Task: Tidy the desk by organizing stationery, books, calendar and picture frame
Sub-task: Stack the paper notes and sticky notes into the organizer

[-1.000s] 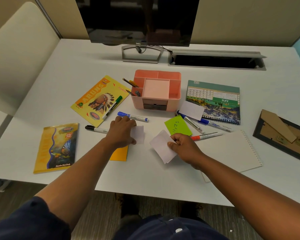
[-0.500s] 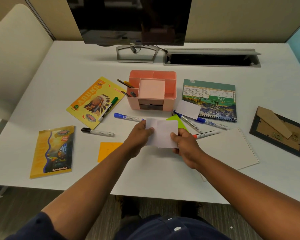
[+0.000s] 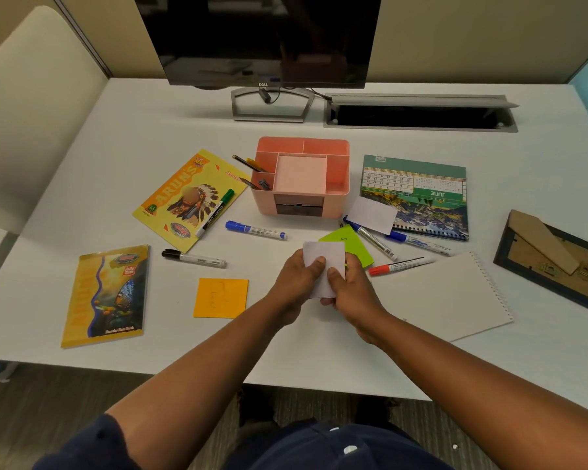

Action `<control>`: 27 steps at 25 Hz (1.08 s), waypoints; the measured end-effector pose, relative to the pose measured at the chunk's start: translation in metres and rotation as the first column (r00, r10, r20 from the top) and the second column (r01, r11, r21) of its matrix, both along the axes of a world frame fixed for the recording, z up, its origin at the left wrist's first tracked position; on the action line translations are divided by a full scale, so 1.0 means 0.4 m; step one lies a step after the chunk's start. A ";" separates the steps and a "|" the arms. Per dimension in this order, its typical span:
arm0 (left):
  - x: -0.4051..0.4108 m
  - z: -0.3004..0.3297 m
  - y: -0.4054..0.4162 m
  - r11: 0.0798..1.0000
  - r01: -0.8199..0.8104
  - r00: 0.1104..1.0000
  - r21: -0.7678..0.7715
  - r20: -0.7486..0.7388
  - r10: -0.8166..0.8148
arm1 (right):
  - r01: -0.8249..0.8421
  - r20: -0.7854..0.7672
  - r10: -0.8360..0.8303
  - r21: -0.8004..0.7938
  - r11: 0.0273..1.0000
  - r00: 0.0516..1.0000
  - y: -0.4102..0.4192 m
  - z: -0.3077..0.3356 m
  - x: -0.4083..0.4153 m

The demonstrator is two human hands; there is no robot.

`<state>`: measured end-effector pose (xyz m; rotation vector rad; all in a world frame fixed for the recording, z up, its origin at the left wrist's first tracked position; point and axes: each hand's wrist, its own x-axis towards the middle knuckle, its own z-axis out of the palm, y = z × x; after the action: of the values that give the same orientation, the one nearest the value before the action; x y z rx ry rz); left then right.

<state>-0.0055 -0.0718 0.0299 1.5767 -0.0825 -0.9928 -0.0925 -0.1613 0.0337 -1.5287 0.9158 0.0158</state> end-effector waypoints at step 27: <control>0.072 -0.068 0.027 0.960 -0.187 0.962 0.209 -0.161 0.222 | -0.658 -0.627 0.219 -0.654 0.374 0.748 -0.246 -0.028 0.030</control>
<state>0.0231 -0.0609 0.0028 1.6223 0.3082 -0.9990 -0.0804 -0.2598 0.0224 -2.8238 0.8361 0.3989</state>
